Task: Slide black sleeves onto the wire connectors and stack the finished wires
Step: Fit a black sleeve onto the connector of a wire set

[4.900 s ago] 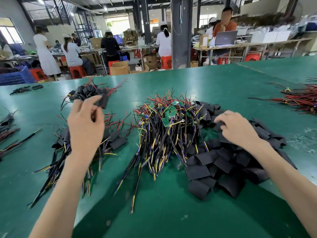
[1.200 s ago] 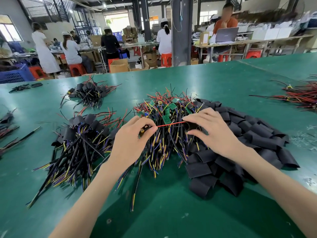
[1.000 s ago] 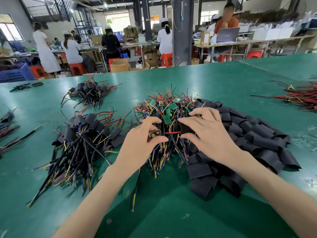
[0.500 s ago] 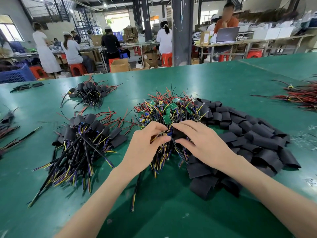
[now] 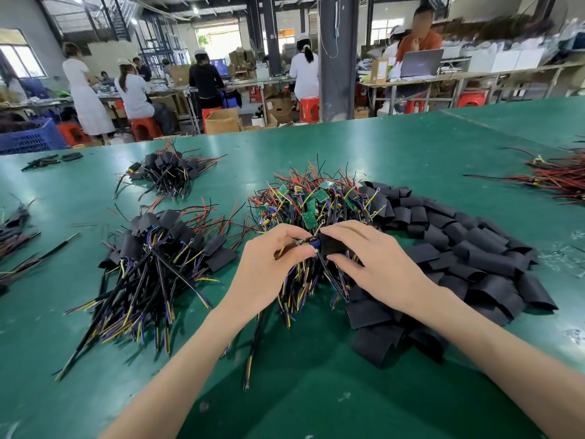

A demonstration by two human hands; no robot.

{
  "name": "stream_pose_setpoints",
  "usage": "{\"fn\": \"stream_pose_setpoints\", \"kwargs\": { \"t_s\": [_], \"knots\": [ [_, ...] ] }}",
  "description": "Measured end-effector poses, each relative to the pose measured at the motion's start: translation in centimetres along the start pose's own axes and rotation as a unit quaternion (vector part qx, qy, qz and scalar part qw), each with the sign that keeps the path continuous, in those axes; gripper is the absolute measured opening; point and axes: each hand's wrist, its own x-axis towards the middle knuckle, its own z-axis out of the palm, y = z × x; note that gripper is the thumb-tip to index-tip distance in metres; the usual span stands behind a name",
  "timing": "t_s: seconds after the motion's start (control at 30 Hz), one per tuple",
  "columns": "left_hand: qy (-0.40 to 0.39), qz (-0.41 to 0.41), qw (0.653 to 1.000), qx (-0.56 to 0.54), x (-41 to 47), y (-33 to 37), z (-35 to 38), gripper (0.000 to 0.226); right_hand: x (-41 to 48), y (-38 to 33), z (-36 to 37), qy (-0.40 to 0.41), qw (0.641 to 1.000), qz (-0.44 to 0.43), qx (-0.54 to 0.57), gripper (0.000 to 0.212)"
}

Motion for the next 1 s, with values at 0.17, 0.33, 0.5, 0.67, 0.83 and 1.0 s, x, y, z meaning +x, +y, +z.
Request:
{"fn": "stream_pose_setpoints", "kwargs": {
  "t_s": [0.17,0.33,0.5,0.67,0.83,1.0],
  "knots": [
    [0.003,-0.002,1.000,0.001,-0.1,0.0,0.0,0.010,0.0,0.1,-0.1,-0.016,1.000,0.002,0.003,0.038],
    [-0.013,0.008,1.000,0.013,-0.1,0.0,0.1,0.012,0.0,0.1,-0.2,-0.017,1.000,0.007,0.025,0.037],
    [-0.022,0.016,0.999,0.036,0.0,-0.3,-0.1,0.018,0.2,0.3,-0.5,-0.044,0.999,-0.007,0.026,0.035],
    [-0.019,0.019,0.999,0.040,0.1,-0.8,0.0,0.020,0.3,0.2,-1.0,-0.084,0.996,-0.012,0.033,0.034],
    [-0.032,0.047,0.995,0.084,0.2,-0.9,-0.2,0.022,0.4,0.2,-1.4,-0.115,0.992,-0.011,0.050,0.034],
    [-0.043,0.069,0.991,0.102,0.2,-0.9,-0.4,0.021,0.4,0.1,-1.4,-0.118,0.988,0.004,0.098,0.032]
  ]
}}
